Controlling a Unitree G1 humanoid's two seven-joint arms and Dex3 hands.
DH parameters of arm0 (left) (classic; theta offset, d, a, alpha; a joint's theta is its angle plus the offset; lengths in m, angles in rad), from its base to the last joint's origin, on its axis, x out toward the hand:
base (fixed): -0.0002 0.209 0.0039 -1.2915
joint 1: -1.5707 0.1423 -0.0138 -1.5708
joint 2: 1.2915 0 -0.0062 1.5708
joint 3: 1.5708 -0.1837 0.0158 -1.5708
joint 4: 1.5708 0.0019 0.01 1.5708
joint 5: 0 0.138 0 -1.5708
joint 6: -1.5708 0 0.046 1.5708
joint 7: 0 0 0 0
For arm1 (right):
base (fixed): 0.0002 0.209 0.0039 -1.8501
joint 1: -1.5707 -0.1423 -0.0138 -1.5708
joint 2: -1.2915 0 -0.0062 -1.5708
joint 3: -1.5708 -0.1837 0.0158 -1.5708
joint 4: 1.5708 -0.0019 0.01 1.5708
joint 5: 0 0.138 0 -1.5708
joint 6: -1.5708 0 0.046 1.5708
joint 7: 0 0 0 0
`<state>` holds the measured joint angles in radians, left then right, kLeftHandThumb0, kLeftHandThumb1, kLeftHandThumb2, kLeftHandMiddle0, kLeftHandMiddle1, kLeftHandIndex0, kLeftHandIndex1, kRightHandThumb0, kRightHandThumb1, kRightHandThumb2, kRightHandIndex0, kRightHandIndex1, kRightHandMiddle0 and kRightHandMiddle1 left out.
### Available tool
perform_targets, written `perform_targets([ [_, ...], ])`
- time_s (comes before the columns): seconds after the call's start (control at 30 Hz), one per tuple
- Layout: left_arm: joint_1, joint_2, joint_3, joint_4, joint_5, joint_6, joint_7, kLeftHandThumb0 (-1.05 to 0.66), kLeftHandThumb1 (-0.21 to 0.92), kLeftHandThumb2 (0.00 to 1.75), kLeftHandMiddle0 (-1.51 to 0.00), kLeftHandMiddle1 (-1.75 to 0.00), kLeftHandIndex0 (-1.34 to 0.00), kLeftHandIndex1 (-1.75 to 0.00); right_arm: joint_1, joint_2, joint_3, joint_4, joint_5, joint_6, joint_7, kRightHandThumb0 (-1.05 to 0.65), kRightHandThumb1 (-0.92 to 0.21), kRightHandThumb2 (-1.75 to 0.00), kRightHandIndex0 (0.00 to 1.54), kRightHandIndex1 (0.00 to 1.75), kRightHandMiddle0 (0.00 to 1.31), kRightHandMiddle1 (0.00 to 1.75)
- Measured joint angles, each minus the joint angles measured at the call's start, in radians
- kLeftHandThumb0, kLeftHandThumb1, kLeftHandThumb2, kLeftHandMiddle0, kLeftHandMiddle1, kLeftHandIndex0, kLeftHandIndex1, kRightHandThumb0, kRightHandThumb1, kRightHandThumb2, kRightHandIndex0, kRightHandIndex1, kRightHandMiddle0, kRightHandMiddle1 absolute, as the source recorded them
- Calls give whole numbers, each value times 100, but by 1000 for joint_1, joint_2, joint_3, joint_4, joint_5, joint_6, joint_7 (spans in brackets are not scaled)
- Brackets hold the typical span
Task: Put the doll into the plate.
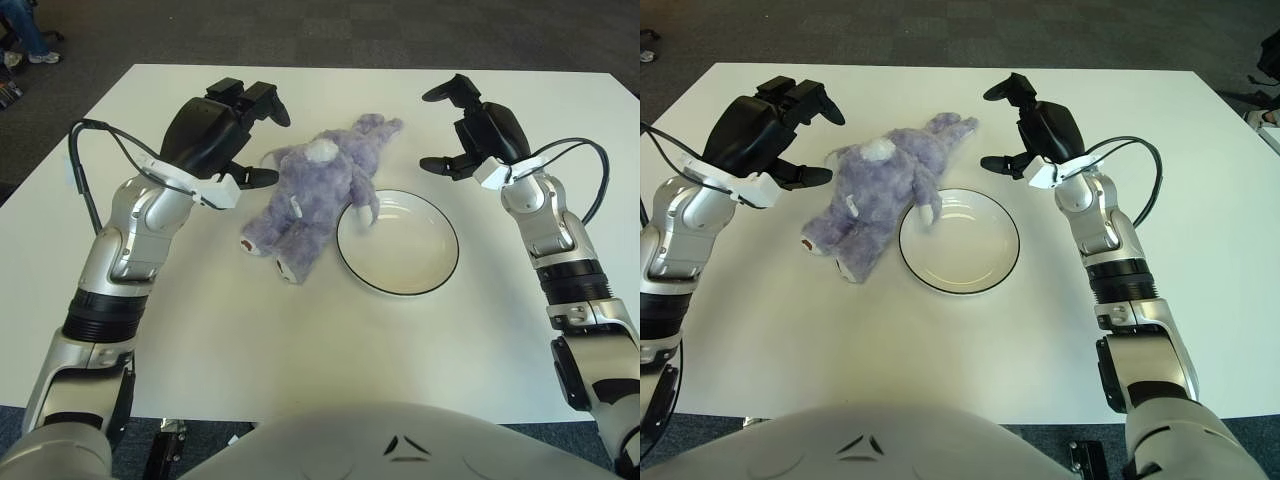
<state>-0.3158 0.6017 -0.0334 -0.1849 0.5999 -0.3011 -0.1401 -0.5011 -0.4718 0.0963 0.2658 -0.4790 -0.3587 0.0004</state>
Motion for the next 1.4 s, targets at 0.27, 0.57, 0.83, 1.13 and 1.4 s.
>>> perform_targets([
  [0.27, 5, 45, -3, 0, 0, 3, -63, -61, 33, 89, 0, -98, 0, -73, 0, 0, 0, 8, 1, -3, 0, -63, -39, -84, 128, 175, 0, 101],
  [0.57, 5, 68, -8, -1, -2, 6, -123, -67, 40, 82, -1, -88, 0, -57, -3, -6, 0, 7, 0, -19, 8, -63, -39, -84, 129, 175, 0, 101],
  [0.83, 5, 70, -12, -2, -3, 6, -144, -71, 47, 76, -2, -77, 0, -47, -19, -23, 2, 4, -3, -17, 42, -63, -40, -84, 128, 175, 0, 100],
  [1.13, 5, 70, -15, -16, -12, 2, -172, -75, 52, 71, -1, -64, 0, -41, -21, -30, 2, -1, -11, -15, 44, -63, -40, -84, 128, 175, 0, 99],
  [1.4, 5, 70, -17, -22, -94, -37, -208, -76, 56, 67, -4, -54, 0, -39, -21, -32, 3, -5, -10, 7, 69, -65, -42, -82, 128, 175, 0, 95],
])
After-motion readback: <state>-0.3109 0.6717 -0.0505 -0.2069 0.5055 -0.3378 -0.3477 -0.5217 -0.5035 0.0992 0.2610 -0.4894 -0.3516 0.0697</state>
